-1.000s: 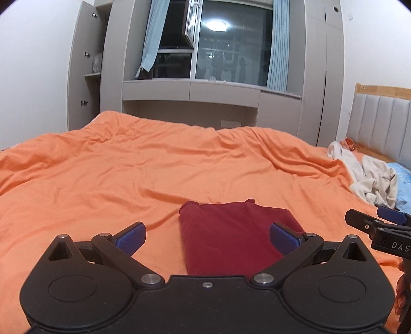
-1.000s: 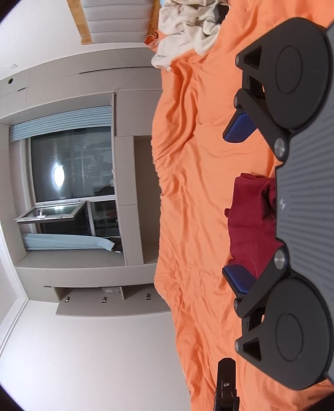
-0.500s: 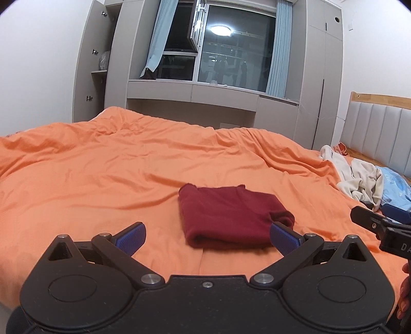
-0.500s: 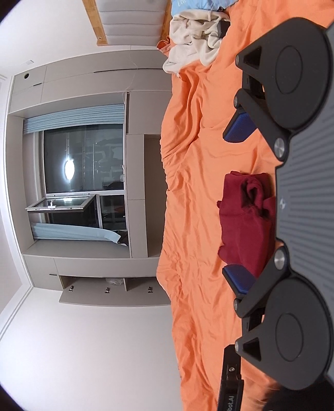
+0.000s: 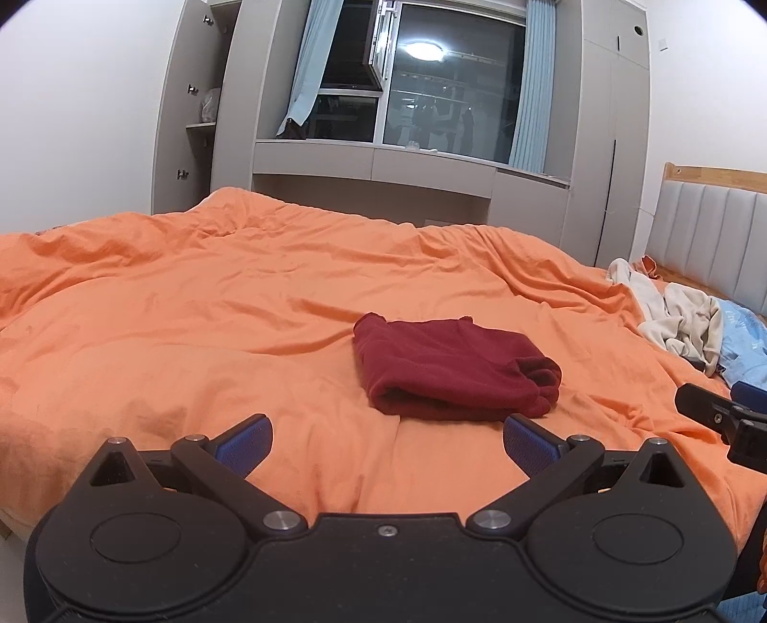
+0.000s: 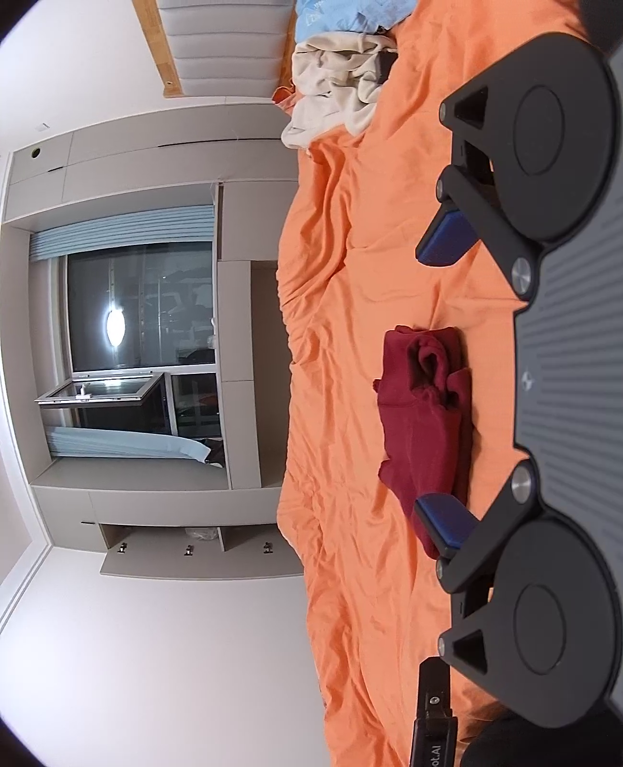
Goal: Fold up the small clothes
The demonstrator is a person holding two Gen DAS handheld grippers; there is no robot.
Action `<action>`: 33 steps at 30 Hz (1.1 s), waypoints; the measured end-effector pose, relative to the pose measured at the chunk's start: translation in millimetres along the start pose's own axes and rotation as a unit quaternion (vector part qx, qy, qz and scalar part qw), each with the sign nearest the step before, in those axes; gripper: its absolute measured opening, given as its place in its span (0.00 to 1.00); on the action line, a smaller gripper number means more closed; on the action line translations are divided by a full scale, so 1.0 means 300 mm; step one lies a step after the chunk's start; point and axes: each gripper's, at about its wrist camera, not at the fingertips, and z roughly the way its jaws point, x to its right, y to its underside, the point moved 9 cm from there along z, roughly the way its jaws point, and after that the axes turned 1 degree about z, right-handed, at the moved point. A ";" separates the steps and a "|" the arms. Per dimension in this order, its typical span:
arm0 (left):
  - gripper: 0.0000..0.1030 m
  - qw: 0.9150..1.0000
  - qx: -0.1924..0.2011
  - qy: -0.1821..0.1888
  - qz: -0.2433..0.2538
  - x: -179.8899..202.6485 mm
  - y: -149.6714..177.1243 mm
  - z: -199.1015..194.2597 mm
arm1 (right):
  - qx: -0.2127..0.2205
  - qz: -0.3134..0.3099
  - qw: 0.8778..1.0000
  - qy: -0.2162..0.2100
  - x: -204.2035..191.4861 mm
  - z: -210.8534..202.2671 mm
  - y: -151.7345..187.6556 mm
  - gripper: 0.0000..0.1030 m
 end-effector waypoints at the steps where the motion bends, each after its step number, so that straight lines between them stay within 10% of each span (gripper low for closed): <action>1: 0.99 1.000 0.000 -0.001 0.000 0.002 0.000 -0.001 | -0.001 0.000 1.000 0.000 0.000 0.001 0.001 1.00; 33: 0.99 1.000 -0.014 -0.007 0.003 0.002 0.011 0.032 | -0.010 0.001 1.000 -0.003 -0.007 0.029 0.014 1.00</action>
